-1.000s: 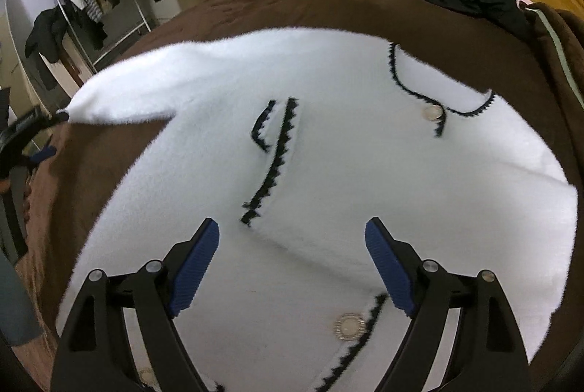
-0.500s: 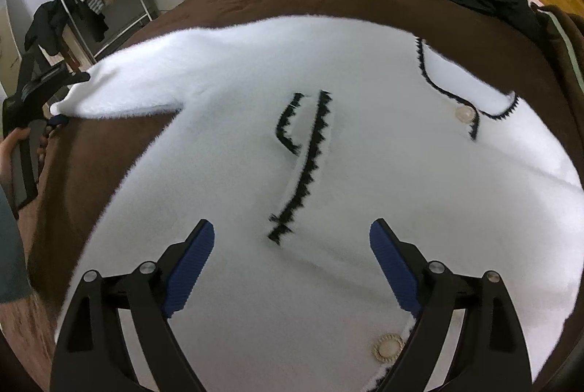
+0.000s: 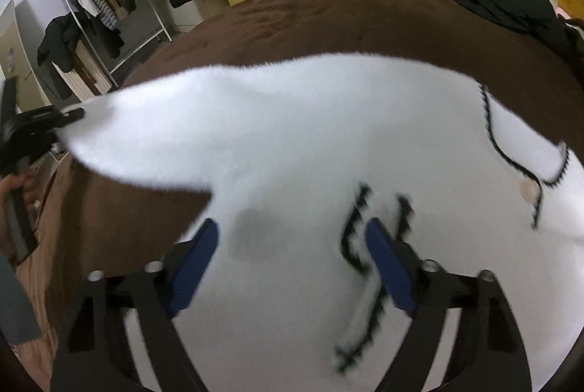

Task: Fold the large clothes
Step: 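Grasp the other sleeve cuff with the left gripper and lift it, then lay the held sleeve across the cardigan body and open the left gripper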

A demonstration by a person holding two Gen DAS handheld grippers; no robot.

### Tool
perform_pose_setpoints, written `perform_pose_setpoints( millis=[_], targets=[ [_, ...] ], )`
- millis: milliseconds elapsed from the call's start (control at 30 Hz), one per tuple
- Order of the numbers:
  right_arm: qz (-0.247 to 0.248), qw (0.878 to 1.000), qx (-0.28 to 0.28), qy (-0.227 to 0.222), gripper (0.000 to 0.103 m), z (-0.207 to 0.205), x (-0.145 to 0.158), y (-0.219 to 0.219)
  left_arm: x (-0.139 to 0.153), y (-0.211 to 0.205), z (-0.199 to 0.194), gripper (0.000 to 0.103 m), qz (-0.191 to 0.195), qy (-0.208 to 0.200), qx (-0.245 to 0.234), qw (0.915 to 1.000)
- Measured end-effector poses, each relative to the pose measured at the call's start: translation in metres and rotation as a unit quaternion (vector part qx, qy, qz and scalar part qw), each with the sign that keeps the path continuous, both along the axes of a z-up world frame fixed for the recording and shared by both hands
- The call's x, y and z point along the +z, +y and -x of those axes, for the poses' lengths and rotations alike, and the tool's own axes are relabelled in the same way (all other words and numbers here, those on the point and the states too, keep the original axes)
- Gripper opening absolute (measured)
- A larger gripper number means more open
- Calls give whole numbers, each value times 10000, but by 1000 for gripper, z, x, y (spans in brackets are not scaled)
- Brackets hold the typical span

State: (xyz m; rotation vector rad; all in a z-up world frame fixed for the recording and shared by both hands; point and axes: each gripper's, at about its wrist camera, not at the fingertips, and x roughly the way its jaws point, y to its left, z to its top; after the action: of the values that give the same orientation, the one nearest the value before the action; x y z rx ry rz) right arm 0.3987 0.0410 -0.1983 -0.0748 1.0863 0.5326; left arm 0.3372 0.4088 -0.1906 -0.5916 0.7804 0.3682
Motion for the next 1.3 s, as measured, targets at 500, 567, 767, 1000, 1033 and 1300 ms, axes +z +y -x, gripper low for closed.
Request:
perform_pose_setpoints(
  millis=[500,567,767,1000,1033,1300],
  targets=[
    [85,9999,-8,100,56,-22,-32,8,82,-44,-16,15,-517,-397,-987,9930],
    [3,9999,10,172,67,-23,-29,5,89,-48,-15,15,-525,-448,-1038,9922],
    [-67,9999,21,-155,87,-4,15,-17,135,-91,-20,14,-861,-554,-1575,9822],
    [-174,9966,-728,-347,90,30,64,-103,190,-181,-27,14,-1220,-658,-2494,9584],
    [-155,9958,-842,-338,90,34,67,-116,195,-196,-27,14,-1272,-689,-2601,9547],
    [5,9863,-1644,-140,90,64,66,-223,199,-328,-17,14,-1435,-969,-3514,9201]
  ],
)
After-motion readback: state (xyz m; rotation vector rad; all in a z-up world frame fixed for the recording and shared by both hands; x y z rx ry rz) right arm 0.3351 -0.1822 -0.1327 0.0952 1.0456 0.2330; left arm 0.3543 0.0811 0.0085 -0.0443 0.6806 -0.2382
